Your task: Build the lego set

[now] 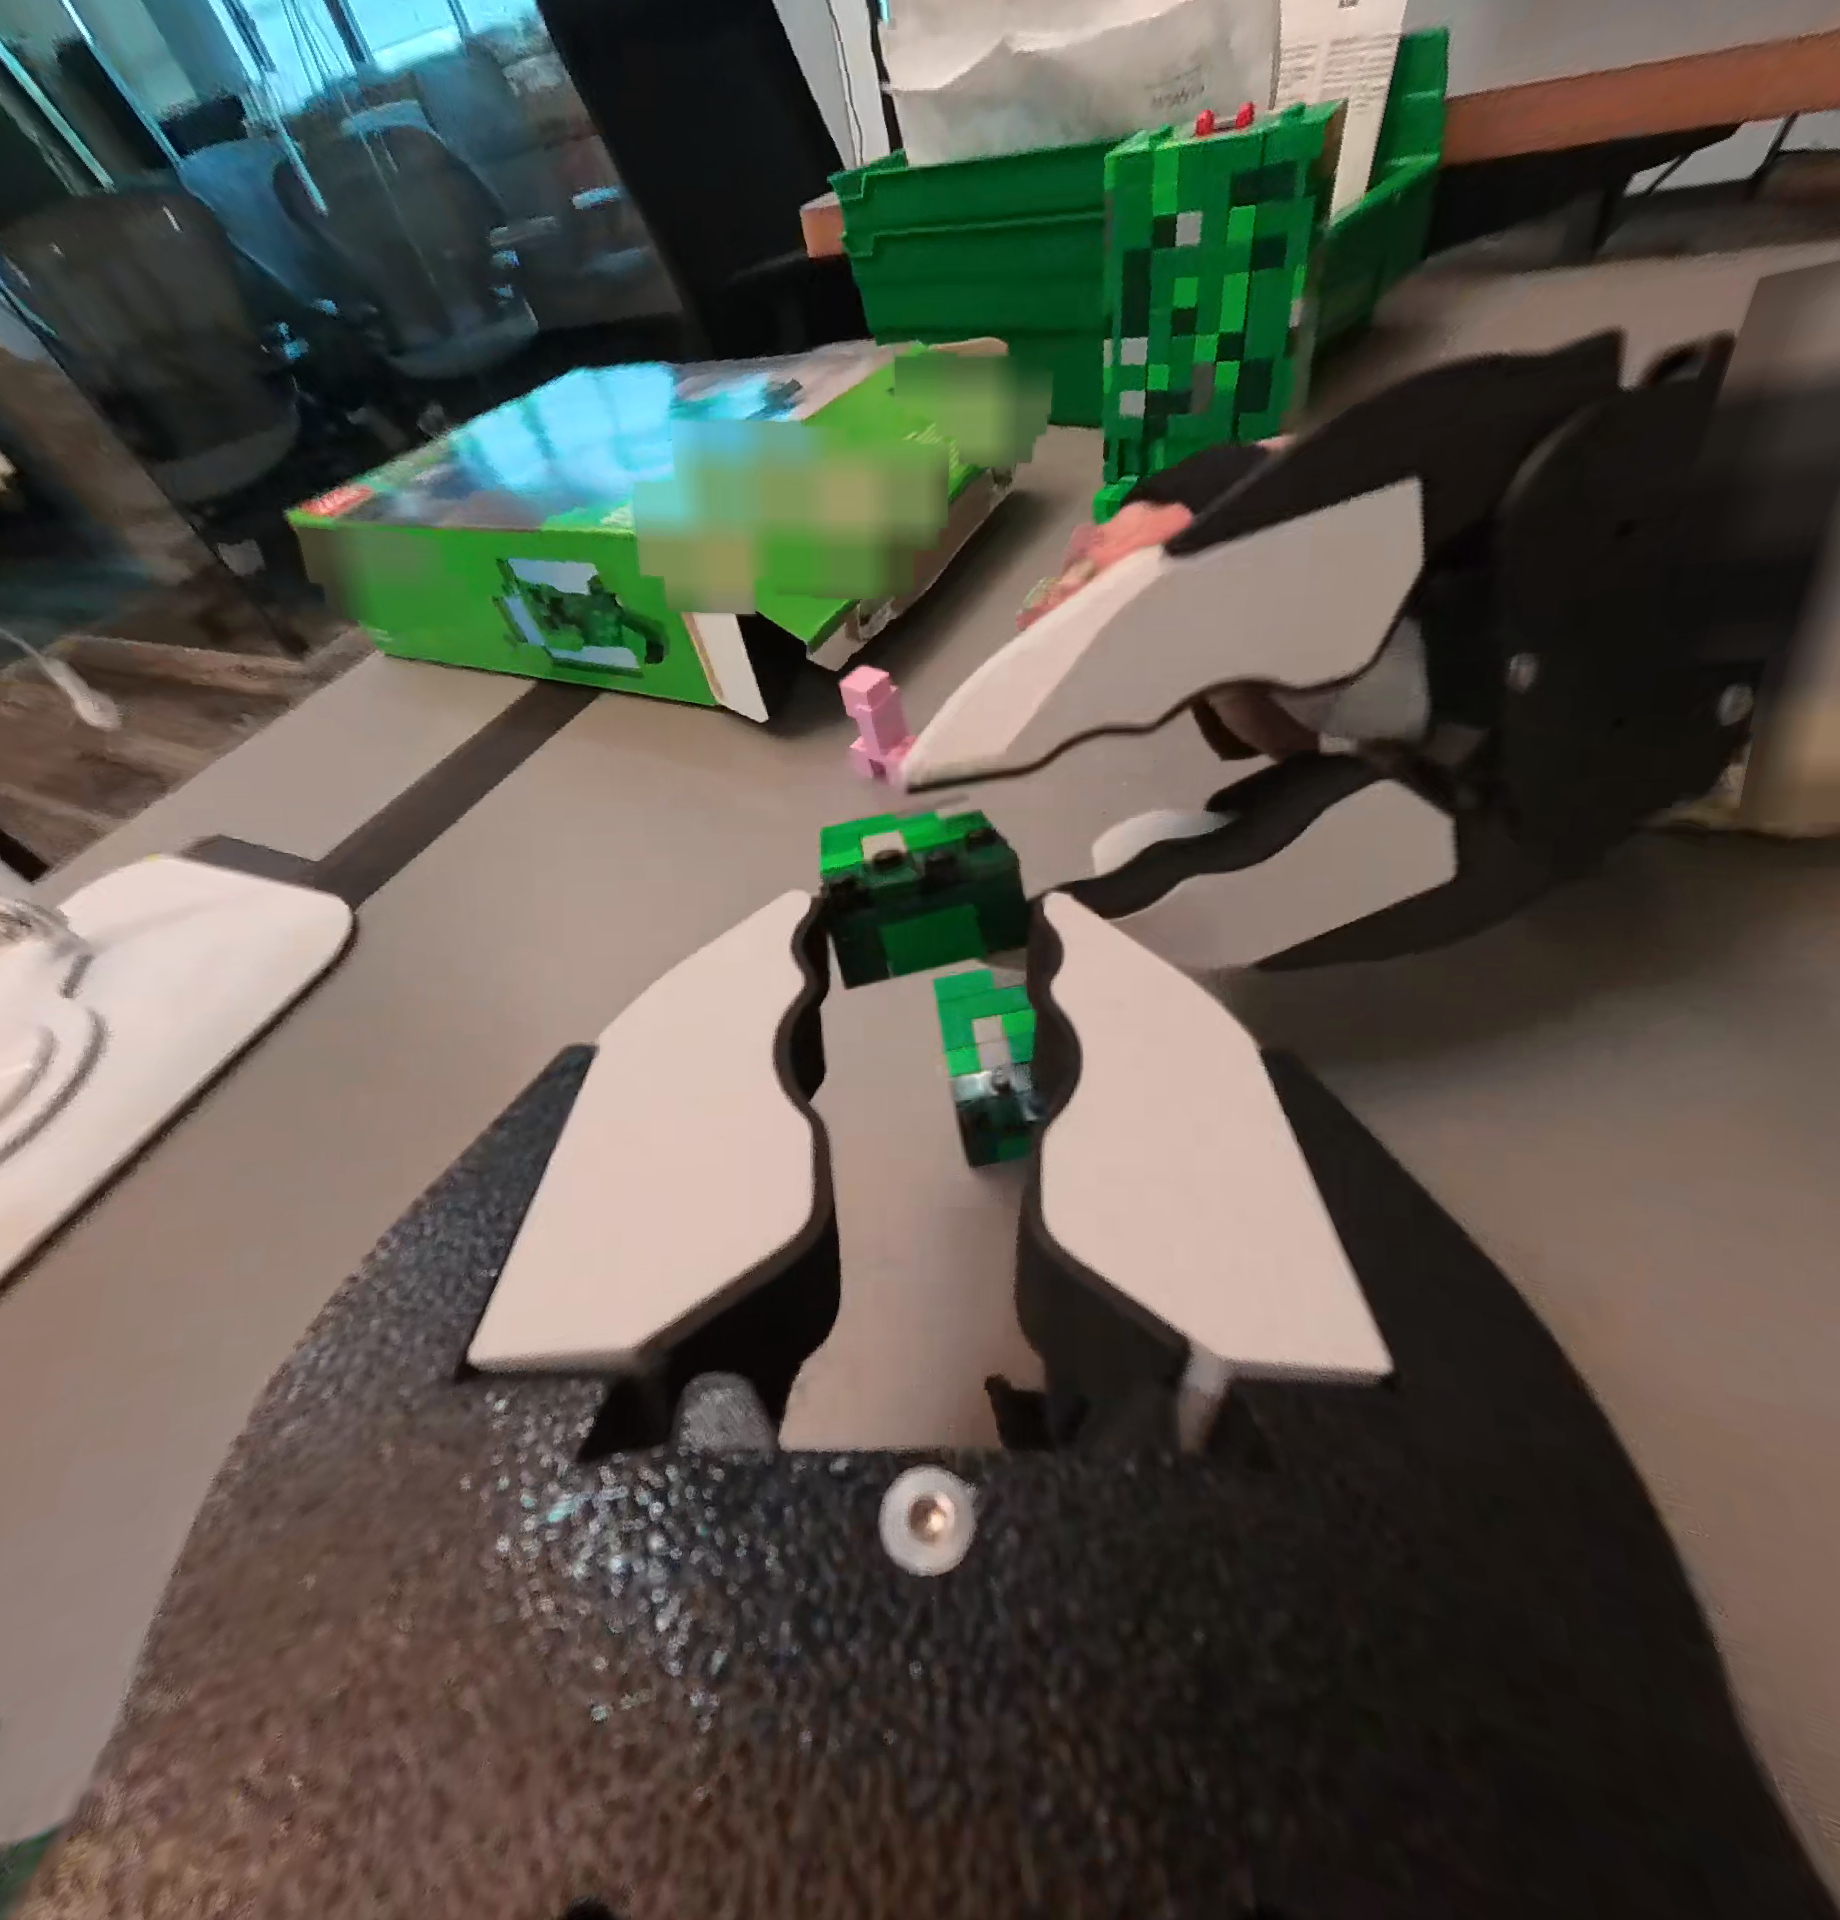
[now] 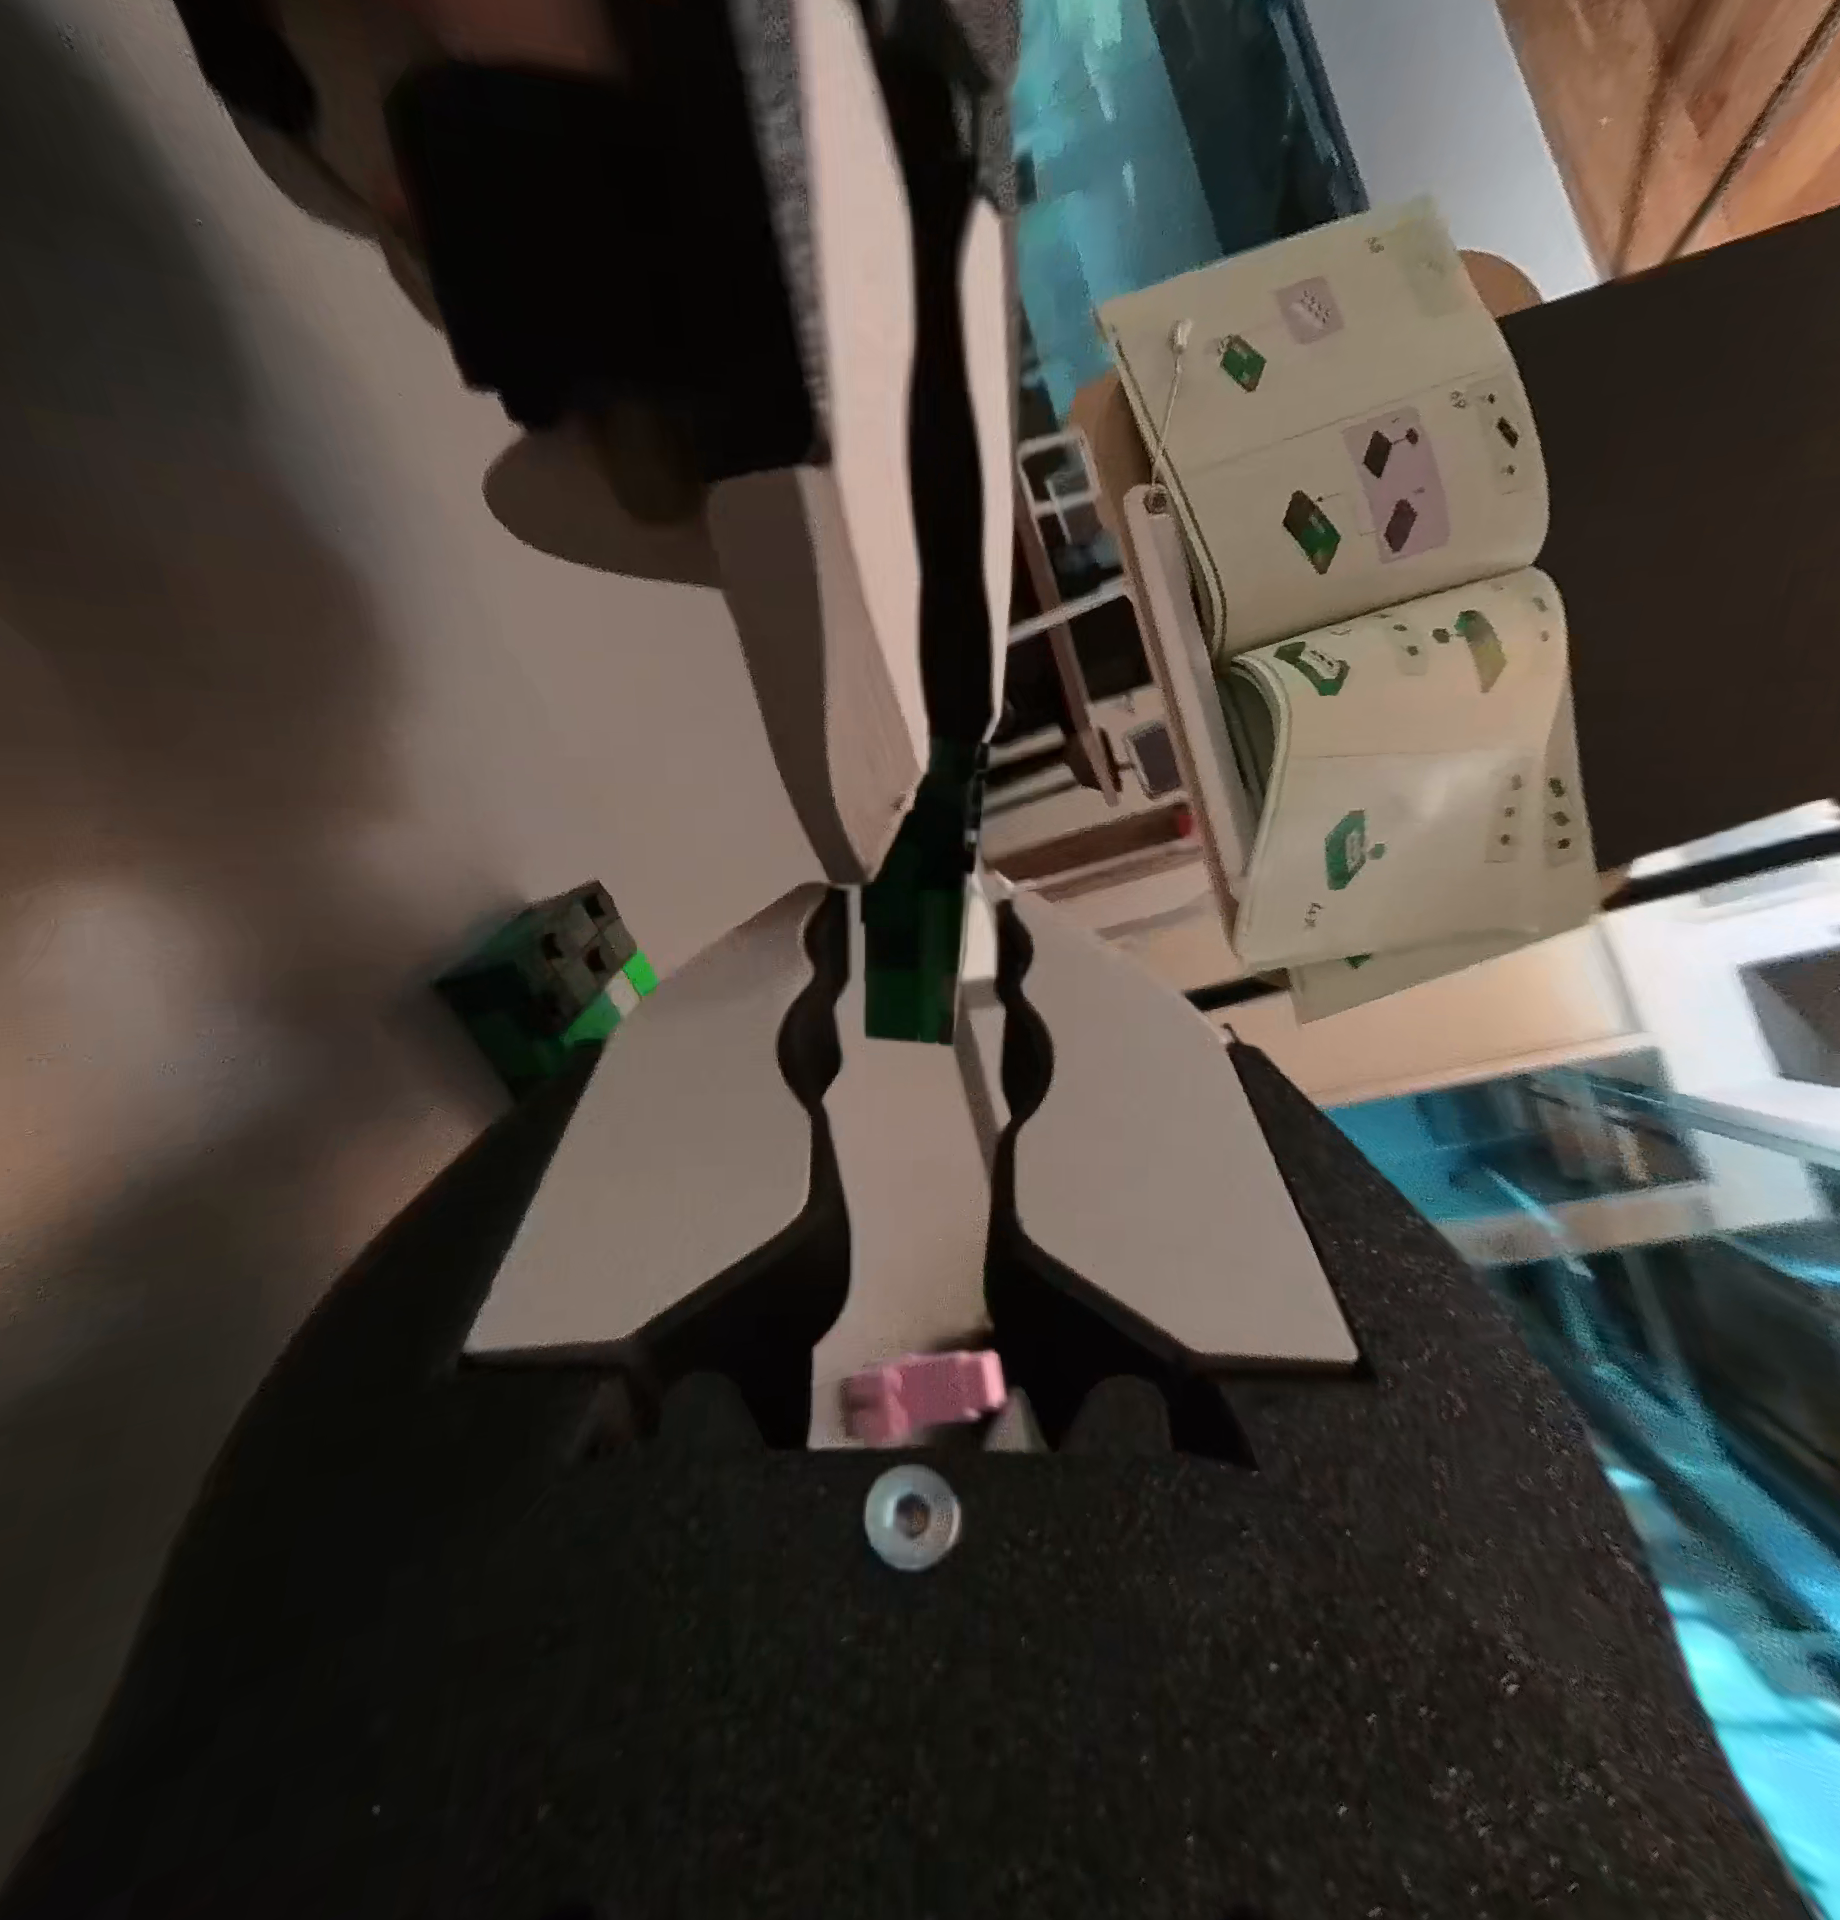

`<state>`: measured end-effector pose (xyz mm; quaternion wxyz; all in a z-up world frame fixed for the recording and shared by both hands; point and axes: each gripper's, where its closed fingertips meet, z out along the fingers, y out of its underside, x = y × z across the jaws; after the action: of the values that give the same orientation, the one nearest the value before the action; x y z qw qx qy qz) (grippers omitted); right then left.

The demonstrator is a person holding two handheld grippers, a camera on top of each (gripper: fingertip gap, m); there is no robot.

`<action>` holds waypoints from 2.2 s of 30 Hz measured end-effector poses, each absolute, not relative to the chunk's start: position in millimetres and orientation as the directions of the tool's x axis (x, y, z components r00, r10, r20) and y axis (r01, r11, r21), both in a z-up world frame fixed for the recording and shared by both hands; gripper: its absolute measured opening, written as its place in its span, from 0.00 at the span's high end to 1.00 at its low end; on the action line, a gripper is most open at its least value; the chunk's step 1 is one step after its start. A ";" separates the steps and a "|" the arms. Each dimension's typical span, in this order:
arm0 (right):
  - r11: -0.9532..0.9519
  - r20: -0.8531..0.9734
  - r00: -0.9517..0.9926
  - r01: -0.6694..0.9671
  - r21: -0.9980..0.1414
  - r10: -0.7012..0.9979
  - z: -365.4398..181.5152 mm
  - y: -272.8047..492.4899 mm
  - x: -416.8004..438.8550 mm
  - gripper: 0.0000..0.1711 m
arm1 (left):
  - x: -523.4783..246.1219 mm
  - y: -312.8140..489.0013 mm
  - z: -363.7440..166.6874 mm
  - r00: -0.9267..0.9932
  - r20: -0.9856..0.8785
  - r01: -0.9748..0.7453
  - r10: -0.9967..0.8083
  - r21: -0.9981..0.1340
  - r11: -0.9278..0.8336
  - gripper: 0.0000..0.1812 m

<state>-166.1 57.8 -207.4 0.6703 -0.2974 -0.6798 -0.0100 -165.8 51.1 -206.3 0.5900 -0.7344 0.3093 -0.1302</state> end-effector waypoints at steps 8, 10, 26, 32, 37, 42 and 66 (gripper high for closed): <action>0.638 0.638 0.121 0.047 -0.769 0.760 -189.5 54.7 -146.5 0.65 | -184.0 38.3 -197.9 0.687 -0.451 -0.392 -0.569 -0.890 0.232 0.80; 0.614 0.614 0.148 0.049 -0.788 0.775 -190.4 60.6 -144.3 0.67 | -187.1 36.3 -196.0 0.697 -0.420 -0.350 -0.581 -0.907 0.236 0.80; 0.186 0.158 -0.271 0.084 -0.979 0.950 -198.6 15.0 -131.4 0.69 | -176.5 -6.1 -178.9 0.534 -0.184 -0.007 -0.825 -0.977 0.213 0.80; 0.164 0.107 -0.386 0.118 -0.979 0.916 -202.8 -22.8 -137.0 0.69 | -150.5 -28.8 -188.9 0.354 -0.193 -0.049 -0.915 -0.981 0.188 0.80; 0.240 0.155 -0.398 0.175 -0.955 0.904 -214.6 -34.1 -142.5 0.78 | -137.6 -37.1 -203.9 0.295 -0.267 -0.168 -0.918 -0.960 0.225 0.80; 0.251 0.148 -0.398 0.221 -0.942 0.905 -217.3 -26.9 -134.6 0.78 | -136.5 -27.2 -208.3 0.364 -0.295 -0.226 -0.883 -0.948 0.223 0.74; 0.303 0.190 -0.245 0.608 -0.734 0.951 -277.9 36.9 -97.4 0.71 | -184.4 0.3 -169.1 0.573 -0.023 0.143 -0.819 -0.982 0.127 0.74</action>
<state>-97.4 36.9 -277.9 0.3184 -0.5254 -0.7418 0.2690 -184.4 0.3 -169.1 0.6874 -0.5605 0.3017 -0.3498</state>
